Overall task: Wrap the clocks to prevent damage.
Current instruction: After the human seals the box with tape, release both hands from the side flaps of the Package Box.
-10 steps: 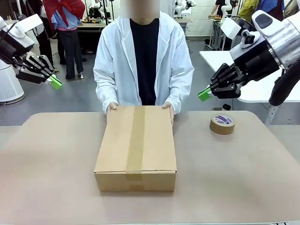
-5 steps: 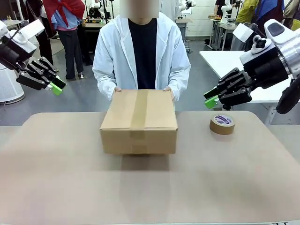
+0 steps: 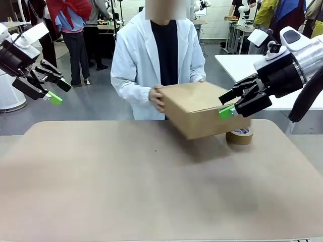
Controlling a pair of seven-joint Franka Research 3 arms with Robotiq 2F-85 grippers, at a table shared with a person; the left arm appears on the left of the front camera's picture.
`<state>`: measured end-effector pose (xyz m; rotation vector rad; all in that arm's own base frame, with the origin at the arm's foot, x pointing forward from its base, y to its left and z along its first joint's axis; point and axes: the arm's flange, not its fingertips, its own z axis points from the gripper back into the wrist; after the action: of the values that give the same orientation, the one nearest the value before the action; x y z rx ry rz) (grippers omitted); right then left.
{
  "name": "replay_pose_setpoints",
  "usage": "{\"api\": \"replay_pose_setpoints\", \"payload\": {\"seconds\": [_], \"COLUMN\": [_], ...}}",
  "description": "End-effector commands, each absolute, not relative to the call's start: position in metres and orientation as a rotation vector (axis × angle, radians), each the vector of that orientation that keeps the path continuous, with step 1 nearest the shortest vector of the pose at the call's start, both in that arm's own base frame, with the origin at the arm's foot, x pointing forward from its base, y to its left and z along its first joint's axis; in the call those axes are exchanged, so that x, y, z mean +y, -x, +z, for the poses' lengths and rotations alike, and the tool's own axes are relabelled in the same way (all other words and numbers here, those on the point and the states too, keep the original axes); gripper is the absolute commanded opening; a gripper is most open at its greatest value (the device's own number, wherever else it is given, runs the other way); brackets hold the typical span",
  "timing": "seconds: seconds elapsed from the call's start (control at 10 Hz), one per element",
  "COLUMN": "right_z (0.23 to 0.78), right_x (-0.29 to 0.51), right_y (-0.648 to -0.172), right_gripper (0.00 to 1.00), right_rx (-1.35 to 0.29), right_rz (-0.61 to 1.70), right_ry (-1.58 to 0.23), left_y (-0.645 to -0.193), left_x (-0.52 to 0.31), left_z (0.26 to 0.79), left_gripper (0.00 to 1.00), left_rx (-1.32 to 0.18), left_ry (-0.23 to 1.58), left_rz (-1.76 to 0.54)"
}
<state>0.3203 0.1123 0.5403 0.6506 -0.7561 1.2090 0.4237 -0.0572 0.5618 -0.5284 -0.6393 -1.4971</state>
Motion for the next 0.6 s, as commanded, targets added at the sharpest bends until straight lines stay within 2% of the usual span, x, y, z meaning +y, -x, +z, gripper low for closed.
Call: {"api": "replay_pose_setpoints", "payload": {"seconds": [0.0, 0.3, 0.4, 0.5], "right_z": [0.5429, 0.5445, 0.5448, 0.5436], "right_x": [0.1162, 0.1168, 0.118, 0.1141], "right_y": [-0.3223, -0.3223, -0.3229, -0.3202], "right_gripper": [1.0, 1.0, 1.0, 1.0], "right_rx": [-0.754, -0.754, -0.742, -0.76], "right_rz": [1.192, 1.212, 1.204, 1.215], "right_ry": [-0.643, -0.648, -0.598, -0.645], "left_y": [-0.4191, -0.4213, -0.4215, -0.4235], "left_x": [-0.0618, -0.0607, -0.0621, -0.0567], "left_z": [0.5601, 0.5597, 0.56, 0.5607], "left_gripper": [1.0, 1.0, 1.0, 1.0], "left_rx": [-0.66, -0.651, -0.627, -0.636], "left_ry": [0.532, 0.535, 0.519, 0.532], "left_rz": [-1.46, -1.451, -1.46, -1.487]}}
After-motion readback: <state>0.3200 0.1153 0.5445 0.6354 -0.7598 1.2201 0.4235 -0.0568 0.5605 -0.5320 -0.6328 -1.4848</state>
